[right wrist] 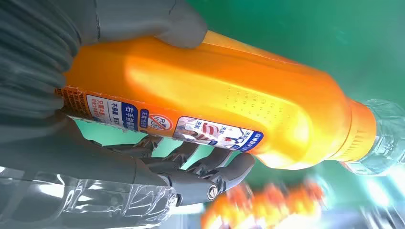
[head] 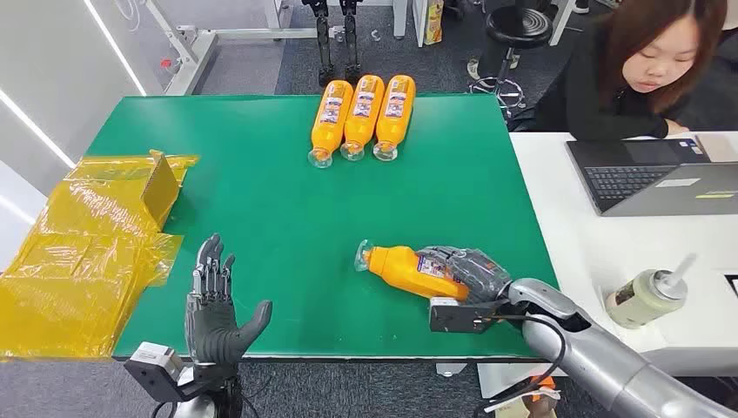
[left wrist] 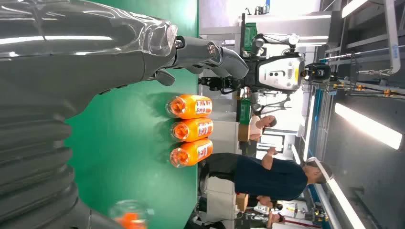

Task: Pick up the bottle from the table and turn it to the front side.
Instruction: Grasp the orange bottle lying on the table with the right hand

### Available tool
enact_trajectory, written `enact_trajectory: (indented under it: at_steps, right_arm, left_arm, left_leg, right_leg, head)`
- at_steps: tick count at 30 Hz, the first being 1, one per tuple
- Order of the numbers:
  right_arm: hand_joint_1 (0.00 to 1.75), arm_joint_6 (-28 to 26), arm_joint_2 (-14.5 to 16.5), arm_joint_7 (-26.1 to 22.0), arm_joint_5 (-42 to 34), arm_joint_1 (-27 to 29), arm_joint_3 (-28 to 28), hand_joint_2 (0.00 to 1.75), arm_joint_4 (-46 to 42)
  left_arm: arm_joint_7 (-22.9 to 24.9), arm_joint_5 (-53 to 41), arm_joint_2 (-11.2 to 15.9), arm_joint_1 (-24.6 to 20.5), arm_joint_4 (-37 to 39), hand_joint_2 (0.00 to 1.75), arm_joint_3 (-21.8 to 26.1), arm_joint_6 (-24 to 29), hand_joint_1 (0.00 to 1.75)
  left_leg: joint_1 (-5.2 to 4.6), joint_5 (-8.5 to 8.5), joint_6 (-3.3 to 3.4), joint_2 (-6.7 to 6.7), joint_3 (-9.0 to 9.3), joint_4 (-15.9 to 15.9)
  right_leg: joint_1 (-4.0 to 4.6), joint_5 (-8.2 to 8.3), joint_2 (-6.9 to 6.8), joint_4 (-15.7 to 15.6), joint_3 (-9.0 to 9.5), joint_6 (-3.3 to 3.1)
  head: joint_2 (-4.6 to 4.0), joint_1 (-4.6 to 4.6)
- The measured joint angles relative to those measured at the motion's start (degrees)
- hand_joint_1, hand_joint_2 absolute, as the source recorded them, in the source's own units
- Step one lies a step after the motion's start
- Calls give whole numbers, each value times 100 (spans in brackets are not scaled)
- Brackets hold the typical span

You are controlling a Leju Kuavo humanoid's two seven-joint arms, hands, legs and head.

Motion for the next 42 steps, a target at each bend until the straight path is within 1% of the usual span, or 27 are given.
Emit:
enact_trajectory:
  at_steps: [2,4,8,12,16,18,22,24,28,34,37,39,42]
  right_arm:
    - [175,-80,15,-24,130,153,-195,175,-215]
    - [175,-193,60,-62,329,398,-523,175,-575]
    - [175,-233,189,-119,524,675,-959,175,-1017]
    - [175,-237,272,-148,583,803,-1169,175,-1228]
    - [175,-315,403,-325,653,912,-1310,175,-1375]
    - [175,-375,535,-406,756,992,-1352,175,-1452]
    - [175,-446,907,-577,935,1170,-1360,175,-1490]
    - [175,-474,1064,-654,928,1211,-1357,175,-1475]
    - [175,-497,1246,-705,911,1225,-1354,175,-1443]
    - [175,-496,1368,-723,893,1237,-1354,175,-1421]
    - [175,-478,1462,-845,781,1241,-1353,175,-1408]
    - [175,-451,1594,-939,674,1244,-1348,175,-1398]
    - [175,-389,1917,-1013,494,1256,-1302,175,-1351]
  left_arm:
    - [1,-7,-5,-2,0,175,1,3,0]
    - [2,-17,-12,-11,2,175,2,5,0]
    - [1,-22,-22,-39,21,175,2,-2,0]
    - [2,-22,-39,-43,26,175,3,-8,0]
    - [12,56,-72,-69,53,175,7,-144,0]
    - [81,335,-113,-105,85,175,11,-486,0]
    - [302,1214,-254,-165,189,175,15,-1463,0]
    - [357,1454,-305,-192,238,175,15,-1712,0]
    - [376,1575,-366,-209,315,175,15,-1831,0]
    - [403,1625,-398,-221,393,175,15,-1858,0]
    - [451,1758,-398,-231,414,175,10,-1945,0]
    - [490,1866,-402,-250,428,175,-3,-2023,0]
    - [537,2037,-410,-325,468,175,-51,-2158,0]
  left_leg:
    - [1,0,0,-4,-2,-1]
    - [1,-1,-1,-7,-5,-2]
    - [1,-1,-2,-5,-5,-3]
    - [0,-1,-2,-5,-5,-3]
    - [0,-1,-2,-5,-5,-2]
    - [0,-1,-2,-5,-5,-3]
    - [1,-1,-2,-4,-5,-4]
    - [1,-1,-2,-3,-5,-5]
    - [1,-1,-2,-3,-6,-5]
    - [-1,-1,-2,-3,-6,-4]
    - [0,-1,-2,-3,-7,-4]
    - [0,-1,-2,0,-6,-5]
    - [2,-1,-3,3,-5,-6]
  right_leg:
    - [0,-2,-2,0,-1,2]
    - [0,-4,-3,1,-3,4]
    - [0,-5,-1,0,-5,3]
    - [0,-5,-1,0,-5,3]
    - [-1,-5,-1,0,-5,3]
    - [0,-5,-1,0,-5,3]
    - [0,-6,0,1,-7,2]
    - [0,-6,1,1,-8,2]
    - [0,-6,1,1,-8,2]
    - [-1,-6,1,0,-7,2]
    - [-1,-6,1,1,-8,2]
    - [0,-6,3,1,-9,2]
    - [2,-7,5,2,-10,0]
  head:
    - [0,1]
    - [0,1]
    - [0,1]
    - [0,2]
    - [0,2]
    - [0,1]
    - [0,1]
    - [0,1]
    - [0,0]
    - [0,0]
    - [0,2]
    - [0,1]
    - [0,1]
